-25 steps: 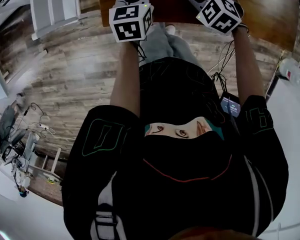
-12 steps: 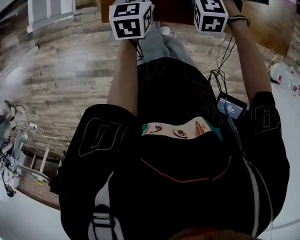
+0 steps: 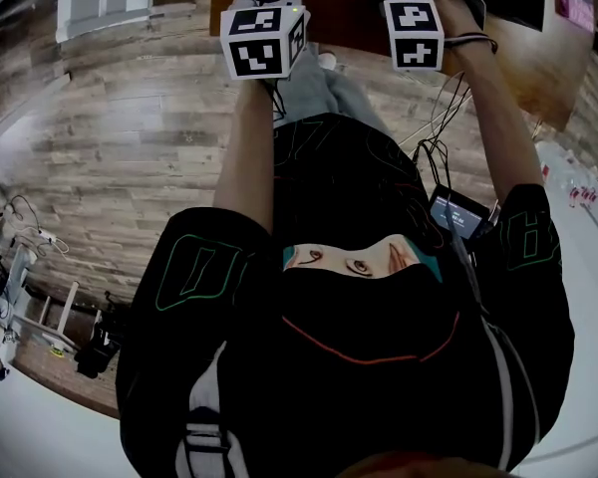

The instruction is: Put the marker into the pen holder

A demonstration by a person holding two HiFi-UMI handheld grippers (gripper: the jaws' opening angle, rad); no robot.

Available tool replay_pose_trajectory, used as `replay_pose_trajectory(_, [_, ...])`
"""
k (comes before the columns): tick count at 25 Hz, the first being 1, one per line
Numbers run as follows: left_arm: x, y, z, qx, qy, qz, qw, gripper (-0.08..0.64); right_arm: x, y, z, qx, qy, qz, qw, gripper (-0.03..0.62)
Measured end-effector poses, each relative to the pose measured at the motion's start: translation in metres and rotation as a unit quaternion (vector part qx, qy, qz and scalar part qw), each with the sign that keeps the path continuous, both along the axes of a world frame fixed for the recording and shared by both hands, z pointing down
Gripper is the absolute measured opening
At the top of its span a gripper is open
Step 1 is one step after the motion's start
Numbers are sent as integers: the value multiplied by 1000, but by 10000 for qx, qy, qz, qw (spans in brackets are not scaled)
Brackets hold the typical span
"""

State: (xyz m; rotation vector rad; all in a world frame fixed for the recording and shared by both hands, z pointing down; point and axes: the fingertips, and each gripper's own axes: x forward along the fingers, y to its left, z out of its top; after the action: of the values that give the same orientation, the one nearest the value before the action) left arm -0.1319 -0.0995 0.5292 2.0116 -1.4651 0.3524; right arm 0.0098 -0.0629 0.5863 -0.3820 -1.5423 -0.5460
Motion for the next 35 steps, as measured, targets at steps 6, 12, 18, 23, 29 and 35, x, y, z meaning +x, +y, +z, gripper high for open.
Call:
replay_pose_trajectory(6, [0, 0, 5, -49, -4, 15, 10000, 9, -2, -2, 2, -14, 33, 58, 10000, 44])
replay_pose_trajectory(12, [12, -1, 4, -15, -76, 177, 9998, 9, -1, 3, 1, -83, -124, 359, 9992, 43])
replay_pose_trajectory(18, [25, -2, 0, 1, -98, 336, 9994, 9, -4, -3, -15, -22, -651, 926, 9936, 42])
replay_pose_trajectory(23, [37, -1, -1, 15, -173, 529, 9984, 9, -5, -13, -33, 126, -1208, 1502, 9812, 41])
replay_pose_trajectory(29, [46, -5, -10, 100, -119, 614, 9980, 9, -5, -21, -56, 138, -1902, 2304, 9542, 43])
replay_pose_trajectory(35, [67, -8, -24, 217, -126, 857, 9960, 9, 7, -28, -83, 287, -2479, 2940, 9226, 41])
